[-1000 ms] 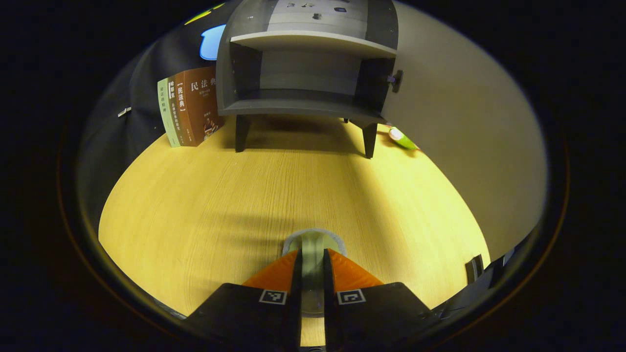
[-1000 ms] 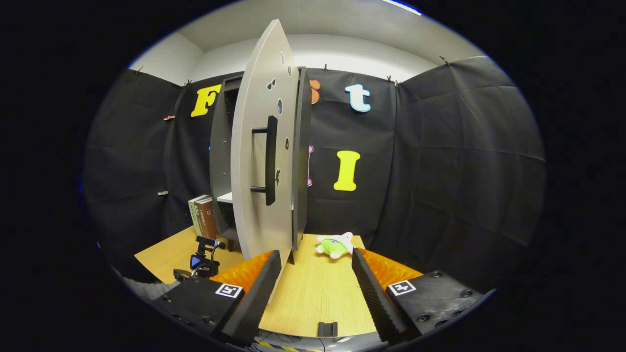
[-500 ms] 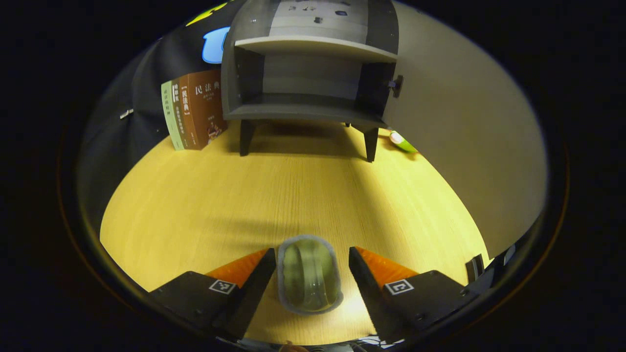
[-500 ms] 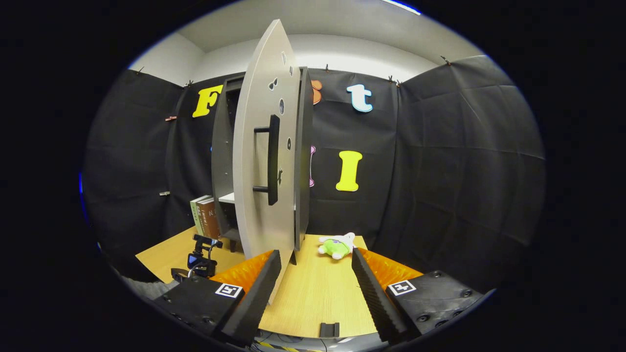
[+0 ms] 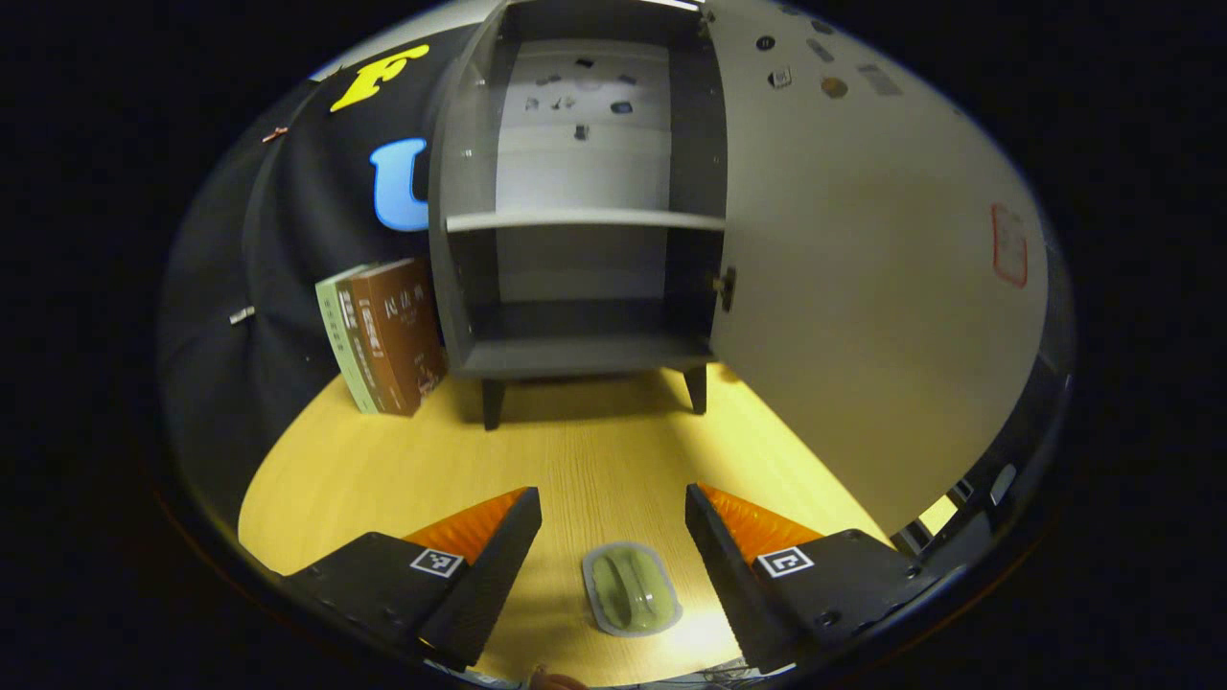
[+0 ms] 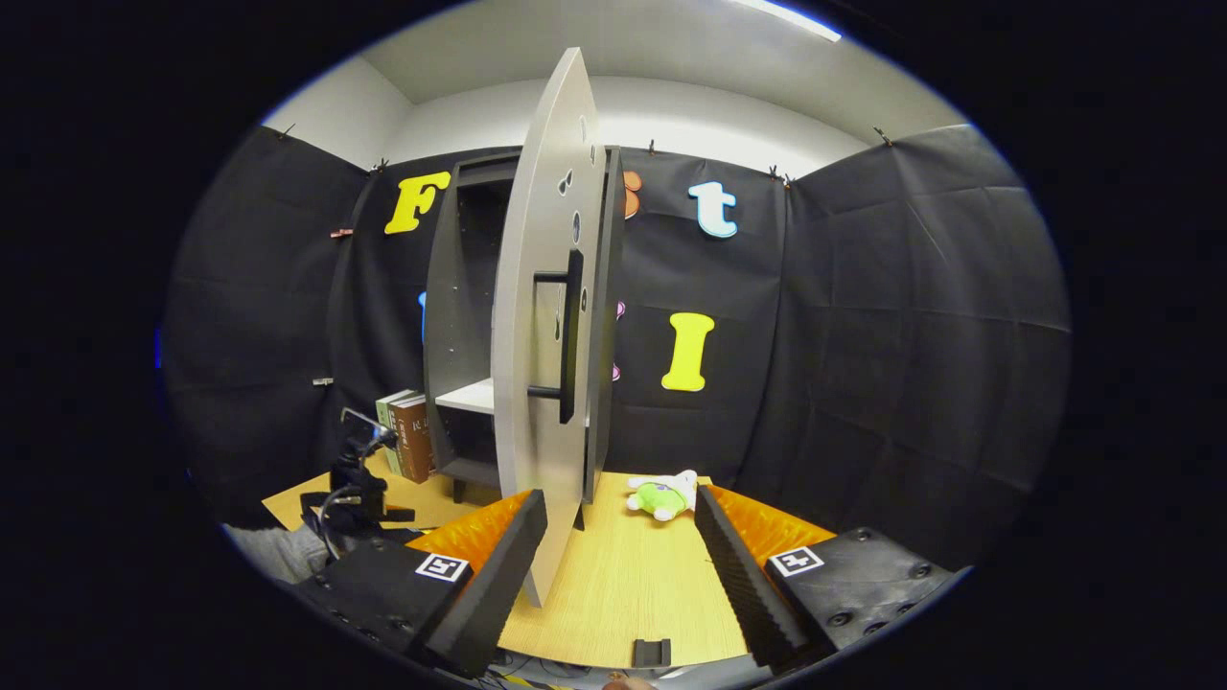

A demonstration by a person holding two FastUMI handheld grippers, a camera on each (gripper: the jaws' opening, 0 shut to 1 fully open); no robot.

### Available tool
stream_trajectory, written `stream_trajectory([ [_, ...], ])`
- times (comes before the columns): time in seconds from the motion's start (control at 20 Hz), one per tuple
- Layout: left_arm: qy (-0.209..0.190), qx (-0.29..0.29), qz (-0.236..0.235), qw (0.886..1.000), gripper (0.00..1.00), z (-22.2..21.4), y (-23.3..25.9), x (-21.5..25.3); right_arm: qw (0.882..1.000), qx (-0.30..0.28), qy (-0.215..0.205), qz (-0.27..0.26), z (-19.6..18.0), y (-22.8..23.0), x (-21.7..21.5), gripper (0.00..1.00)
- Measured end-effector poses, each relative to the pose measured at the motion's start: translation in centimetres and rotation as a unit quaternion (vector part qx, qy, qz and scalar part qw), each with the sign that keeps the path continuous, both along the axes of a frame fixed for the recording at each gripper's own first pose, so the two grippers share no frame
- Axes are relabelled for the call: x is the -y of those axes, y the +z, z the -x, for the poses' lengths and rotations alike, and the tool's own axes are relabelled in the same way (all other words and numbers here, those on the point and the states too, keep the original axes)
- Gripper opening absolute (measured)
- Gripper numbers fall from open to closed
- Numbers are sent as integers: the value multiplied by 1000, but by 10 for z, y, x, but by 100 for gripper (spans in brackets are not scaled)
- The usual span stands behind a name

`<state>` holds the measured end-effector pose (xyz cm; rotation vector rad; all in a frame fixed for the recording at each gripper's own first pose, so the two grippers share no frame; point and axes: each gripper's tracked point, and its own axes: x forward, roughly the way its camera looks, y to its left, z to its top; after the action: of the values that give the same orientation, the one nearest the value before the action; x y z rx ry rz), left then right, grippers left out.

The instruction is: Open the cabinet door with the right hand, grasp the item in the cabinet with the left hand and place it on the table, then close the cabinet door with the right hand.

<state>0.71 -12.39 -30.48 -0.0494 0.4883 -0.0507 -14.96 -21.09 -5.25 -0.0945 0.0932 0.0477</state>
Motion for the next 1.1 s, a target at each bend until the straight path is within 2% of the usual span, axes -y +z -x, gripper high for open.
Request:
stream_trajectory([
  [0.15,2,45,3,999,95,4,63,-18,1000,13,-4,-4,2,8,-6,98],
  [0.25,1,78,2,997,93,9,105,-30,1000,20,-3,3,0,12,-8,94],
  [0.3,-3,87,0,996,95,13,123,-35,1000,25,-2,6,-2,13,-9,94],
  [0.35,-7,97,0,995,93,18,139,-37,1000,30,1,6,-6,15,-12,94],
  [0.4,-11,106,2,994,95,21,154,-39,999,35,5,2,-11,18,-14,97],
  [0.6,-18,130,13,991,93,33,201,-45,997,75,30,9,-36,41,-22,97],
  [0.95,-8,167,21,986,95,60,249,-52,992,73,99,-6,-74,32,-29,97],
  [1.0,-6,175,21,984,95,63,253,-52,992,71,108,-7,-76,31,-30,100],
  [1.1,1,184,20,983,93,67,256,-57,990,69,121,-13,-81,31,-35,97],
])
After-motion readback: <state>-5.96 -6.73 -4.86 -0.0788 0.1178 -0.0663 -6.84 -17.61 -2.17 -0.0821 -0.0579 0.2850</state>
